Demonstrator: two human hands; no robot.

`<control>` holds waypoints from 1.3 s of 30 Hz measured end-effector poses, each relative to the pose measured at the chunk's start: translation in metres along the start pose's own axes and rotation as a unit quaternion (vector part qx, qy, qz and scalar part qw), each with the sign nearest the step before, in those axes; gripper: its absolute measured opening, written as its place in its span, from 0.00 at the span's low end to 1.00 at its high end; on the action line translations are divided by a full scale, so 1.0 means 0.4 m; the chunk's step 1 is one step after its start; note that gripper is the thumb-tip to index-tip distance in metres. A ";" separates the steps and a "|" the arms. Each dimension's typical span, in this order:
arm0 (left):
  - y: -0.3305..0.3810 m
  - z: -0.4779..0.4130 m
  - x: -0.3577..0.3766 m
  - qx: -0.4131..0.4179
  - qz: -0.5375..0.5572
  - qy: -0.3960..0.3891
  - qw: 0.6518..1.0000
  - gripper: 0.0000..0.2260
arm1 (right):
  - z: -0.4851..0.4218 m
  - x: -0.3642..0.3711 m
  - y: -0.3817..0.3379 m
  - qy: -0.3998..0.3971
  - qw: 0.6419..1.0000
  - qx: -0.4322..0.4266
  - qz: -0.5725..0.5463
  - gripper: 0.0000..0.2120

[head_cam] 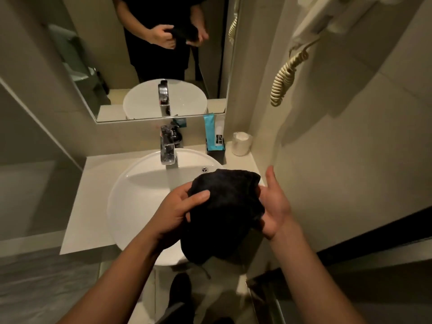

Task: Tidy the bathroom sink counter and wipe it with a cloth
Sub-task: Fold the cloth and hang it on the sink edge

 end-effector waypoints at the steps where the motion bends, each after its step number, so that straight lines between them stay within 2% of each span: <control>1: 0.003 0.004 0.002 -0.002 0.009 0.028 1.000 0.14 | -0.009 -0.005 0.035 0.024 1.000 -0.001 -0.017 0.45; 3: -0.018 0.014 -0.011 -0.016 0.015 0.092 0.996 0.10 | -0.008 -0.017 0.130 0.026 0.998 0.031 -0.056 0.48; 5: -0.056 0.034 -0.040 -0.041 0.044 0.156 0.986 0.14 | -0.007 -0.024 0.208 -0.007 0.993 0.063 -0.096 0.50; 7: -0.086 0.063 -0.068 -0.081 0.101 0.213 0.968 0.15 | -0.010 -0.017 0.247 -0.017 0.992 0.081 -0.098 0.45; 10: -0.118 0.101 -0.103 -0.118 0.124 0.242 0.955 0.12 | -0.028 -0.020 0.273 0.039 0.989 0.134 0.054 0.24; 13: -0.139 0.133 -0.151 -0.127 0.080 0.264 0.953 0.11 | -0.054 -0.018 0.260 0.121 0.958 0.167 0.201 0.19; 15: -0.157 0.150 -0.196 -0.136 0.044 0.285 0.948 0.12 | -0.079 -0.001 0.241 0.176 0.918 0.184 0.304 0.13; 17: -0.170 0.161 -0.236 -0.147 0.028 0.306 0.940 0.10 | -0.108 0.016 0.216 0.217 0.853 0.193 0.434 0.13; 19: -0.169 0.161 -0.262 -0.150 0.028 0.309 0.939 0.08 | -0.137 0.045 0.198 0.224 0.801 0.166 0.530 0.17; 20: -0.161 0.155 -0.273 -0.148 0.023 0.301 0.942 0.08 | -0.151 0.060 0.191 0.226 0.786 0.139 0.558 0.19; 25: -0.091 0.111 -0.328 -0.128 -0.093 0.243 0.957 0.09 | -0.219 0.105 0.152 0.231 0.780 0.059 0.579 0.10; 31: -0.060 0.107 -0.350 -0.094 -0.243 0.236 0.936 0.13 | -0.220 0.087 0.147 0.218 0.761 -0.027 0.611 0.08; 35: -0.183 0.191 -0.318 -0.110 -0.253 0.230 0.933 0.10 | -0.141 -0.003 0.239 0.222 0.754 -0.031 0.618 0.07; 39: -0.340 0.288 -0.261 -0.164 -0.229 0.237 0.930 0.10 | -0.050 -0.120 0.367 0.219 0.737 0.047 0.638 0.08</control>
Point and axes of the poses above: each hand's wrist, its own z-axis away from the middle knuckle, its own x-axis out of the palm, y = z × x, the point moved 3 cm from there along -z, towards the middle knuckle, and after that the axes turned 12 degrees about -y, right-handed, at the moved point
